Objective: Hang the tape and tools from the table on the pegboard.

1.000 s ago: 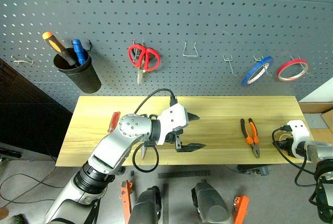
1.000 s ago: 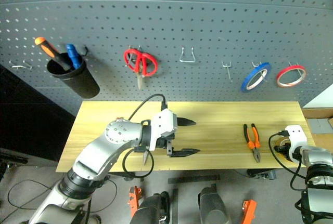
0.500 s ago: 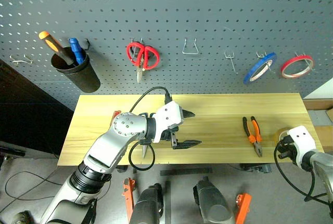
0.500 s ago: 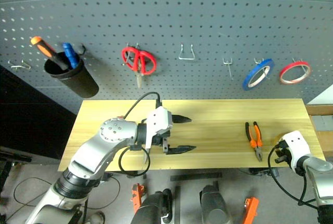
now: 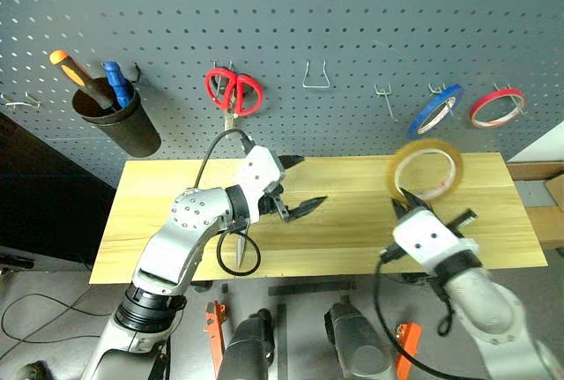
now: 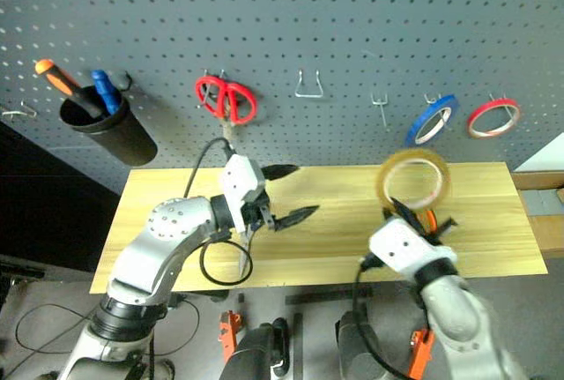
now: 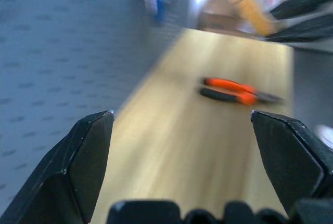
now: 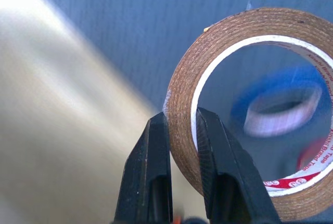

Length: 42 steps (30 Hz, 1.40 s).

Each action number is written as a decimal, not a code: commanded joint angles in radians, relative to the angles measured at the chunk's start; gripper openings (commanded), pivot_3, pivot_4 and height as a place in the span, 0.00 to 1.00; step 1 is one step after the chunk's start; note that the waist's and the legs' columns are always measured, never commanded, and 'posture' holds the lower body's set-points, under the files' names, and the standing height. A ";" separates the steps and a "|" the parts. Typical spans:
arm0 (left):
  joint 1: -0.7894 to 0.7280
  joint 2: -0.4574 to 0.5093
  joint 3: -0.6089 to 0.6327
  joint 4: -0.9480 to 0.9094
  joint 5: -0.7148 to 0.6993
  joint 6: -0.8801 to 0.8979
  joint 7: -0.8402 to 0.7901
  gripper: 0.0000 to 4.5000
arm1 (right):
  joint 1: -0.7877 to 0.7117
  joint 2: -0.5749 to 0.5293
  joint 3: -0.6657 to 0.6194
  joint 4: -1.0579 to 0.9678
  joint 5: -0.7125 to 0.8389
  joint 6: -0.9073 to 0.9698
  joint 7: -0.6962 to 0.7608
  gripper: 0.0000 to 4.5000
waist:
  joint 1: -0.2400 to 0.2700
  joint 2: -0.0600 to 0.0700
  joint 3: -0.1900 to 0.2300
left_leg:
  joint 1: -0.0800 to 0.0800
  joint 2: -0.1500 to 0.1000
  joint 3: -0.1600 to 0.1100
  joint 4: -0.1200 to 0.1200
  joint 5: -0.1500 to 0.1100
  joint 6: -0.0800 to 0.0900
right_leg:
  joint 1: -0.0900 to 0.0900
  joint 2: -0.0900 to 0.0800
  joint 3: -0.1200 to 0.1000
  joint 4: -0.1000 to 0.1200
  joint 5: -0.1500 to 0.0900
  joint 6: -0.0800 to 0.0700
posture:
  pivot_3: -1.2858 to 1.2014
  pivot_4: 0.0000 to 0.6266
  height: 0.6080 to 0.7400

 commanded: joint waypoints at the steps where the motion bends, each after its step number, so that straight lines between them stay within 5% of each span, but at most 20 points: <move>1: 0.015 0.000 0.033 -0.019 0.000 -0.024 0.027 1.00 | -0.066 0.010 -0.026 0.097 -0.001 -0.084 0.016 0.03 | 0.001 -0.002 0.001 | 0.000 0.000 0.000 0.000 0.000 0.000 | 0.000 0.000 0.000 0.000 0.000 0.000 | 0.38 0.52 1.00; 17: 0.035 -0.014 0.009 -0.043 0.012 -0.045 0.056 1.00 | -0.403 0.010 -0.153 0.668 0.163 -0.493 0.104 0.03 | 0.000 -0.003 0.003 | 0.000 0.000 0.000 -0.001 0.002 -0.003 | 0.000 -0.001 -0.002 0.000 0.000 0.000 | 0.40 0.49 1.00; 24: 0.019 -0.057 -0.017 -0.043 0.018 -0.047 0.073 1.00 | -0.305 0.026 -0.197 0.595 0.170 -0.502 0.103 0.55 | 0.003 -0.003 0.002 | -0.001 0.000 0.000 0.000 0.002 -0.004 | 0.000 -0.001 -0.002 0.001 0.000 0.000 | 0.39 0.46 1.00; 30: 0.015 -0.019 -0.037 0.000 0.046 -0.107 0.023 1.00 | 0.004 0.188 -0.335 0.326 0.251 -0.186 0.048 0.99 | 0.003 -0.003 0.002 | -0.001 0.000 -0.001 -0.001 0.002 -0.004 | 0.000 -0.001 -0.002 0.001 0.000 0.000 | 0.39 0.47 1.00; 35: 0.014 0.027 -0.074 0.034 0.059 -0.162 -0.066 1.00 | 0.068 0.367 -0.423 0.259 0.324 0.216 -0.001 0.99 | -0.004 -0.002 0.002 | 0.002 0.001 0.001 0.000 0.001 -0.002 | -0.001 -0.001 0.001 0.006 0.000 -0.001 | 0.38 0.49 1.00; 42: 0.004 0.028 -0.113 0.054 0.075 -0.196 -0.107 1.00 | -0.099 0.364 -0.463 0.418 0.366 0.443 -0.005 0.99 | -0.005 -0.001 0.002 | 0.001 0.001 0.000 0.006 0.001 -0.002 | -0.006 -0.001 0.002 0.017 0.000 -0.001 | 0.38 0.49 1.00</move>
